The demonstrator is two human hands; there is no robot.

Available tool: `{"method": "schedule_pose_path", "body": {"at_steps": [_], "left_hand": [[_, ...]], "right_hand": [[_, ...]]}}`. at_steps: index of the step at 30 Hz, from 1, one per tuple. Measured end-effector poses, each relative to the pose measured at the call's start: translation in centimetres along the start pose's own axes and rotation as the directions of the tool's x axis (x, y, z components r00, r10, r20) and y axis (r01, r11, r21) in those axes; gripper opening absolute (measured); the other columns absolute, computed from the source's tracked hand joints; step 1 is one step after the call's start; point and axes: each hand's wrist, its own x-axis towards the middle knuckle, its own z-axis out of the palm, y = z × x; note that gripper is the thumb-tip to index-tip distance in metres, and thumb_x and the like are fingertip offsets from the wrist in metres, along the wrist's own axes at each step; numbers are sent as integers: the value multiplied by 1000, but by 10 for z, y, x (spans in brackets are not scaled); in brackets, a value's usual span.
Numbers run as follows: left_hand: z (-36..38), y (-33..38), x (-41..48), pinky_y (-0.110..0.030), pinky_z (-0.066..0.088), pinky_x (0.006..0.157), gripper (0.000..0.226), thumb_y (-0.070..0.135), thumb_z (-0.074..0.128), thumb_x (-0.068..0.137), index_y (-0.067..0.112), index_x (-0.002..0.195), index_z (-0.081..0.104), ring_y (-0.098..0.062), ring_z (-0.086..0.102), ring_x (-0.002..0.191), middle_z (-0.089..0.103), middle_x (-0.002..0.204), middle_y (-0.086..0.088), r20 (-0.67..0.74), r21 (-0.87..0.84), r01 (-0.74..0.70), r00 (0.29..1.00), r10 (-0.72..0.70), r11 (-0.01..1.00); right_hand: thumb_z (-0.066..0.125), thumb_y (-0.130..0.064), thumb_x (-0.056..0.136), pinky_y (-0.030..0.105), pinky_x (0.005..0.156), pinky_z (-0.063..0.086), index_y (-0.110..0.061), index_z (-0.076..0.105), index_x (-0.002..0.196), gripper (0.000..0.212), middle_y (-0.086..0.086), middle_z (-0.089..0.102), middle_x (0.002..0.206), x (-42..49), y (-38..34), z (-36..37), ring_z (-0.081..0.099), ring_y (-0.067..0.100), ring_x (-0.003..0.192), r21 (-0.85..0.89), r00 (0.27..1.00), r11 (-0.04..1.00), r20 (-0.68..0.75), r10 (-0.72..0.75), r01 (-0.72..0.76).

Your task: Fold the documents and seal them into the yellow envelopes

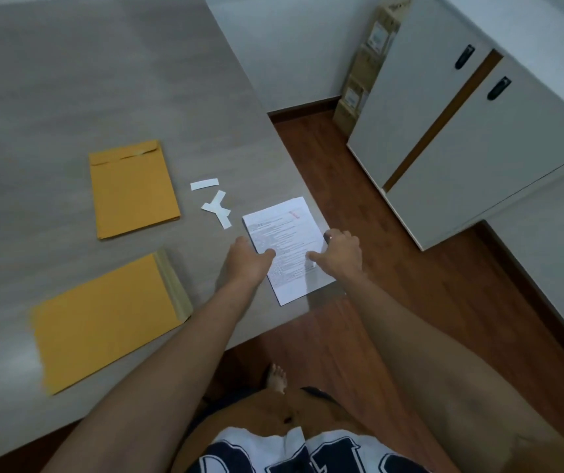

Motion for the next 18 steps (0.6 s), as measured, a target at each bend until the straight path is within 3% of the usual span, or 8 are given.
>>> {"method": "schedule_pose_path", "body": {"at_steps": [5,8,13,16,18], "left_hand": [[8,11,7,-40,58,79,54,51,65,47,18,90,62,-25,69,80,70,85,0,-48,-162,156,985,-165,974],[6,19,4,-40,59,80,27,33,75,62,12,77,66,-25,69,76,69,77,-1,-26,-274,192,978,-207,942],[9,24,6,-37,57,84,14,9,76,78,8,88,67,-27,68,83,70,90,-9,43,-400,226,973,-228,888],[15,24,7,-42,58,86,13,10,76,77,12,87,68,-26,69,82,71,84,-4,80,-381,228,974,-214,896],[20,26,6,-43,58,86,17,19,77,71,16,86,68,-26,69,84,72,96,-5,78,-350,244,970,-231,905]], "right_hand": [[74,-53,77,41,98,41,-16,52,127,66,7,56,129,0,-3,2,49,25,120,-52,1000,998,8,18,-17],[76,-49,78,40,99,43,-13,51,128,66,9,55,129,3,-2,0,49,27,120,-29,999,999,36,20,-19],[81,-49,71,42,94,51,-11,55,121,68,9,59,122,8,1,4,56,28,112,35,997,999,73,27,-30],[82,-50,68,43,90,54,-13,56,117,66,7,61,118,9,0,5,59,27,105,45,997,999,78,27,-30],[82,-49,70,43,91,53,-14,56,117,65,7,60,119,8,0,5,58,26,106,43,997,999,72,24,-28]]}}
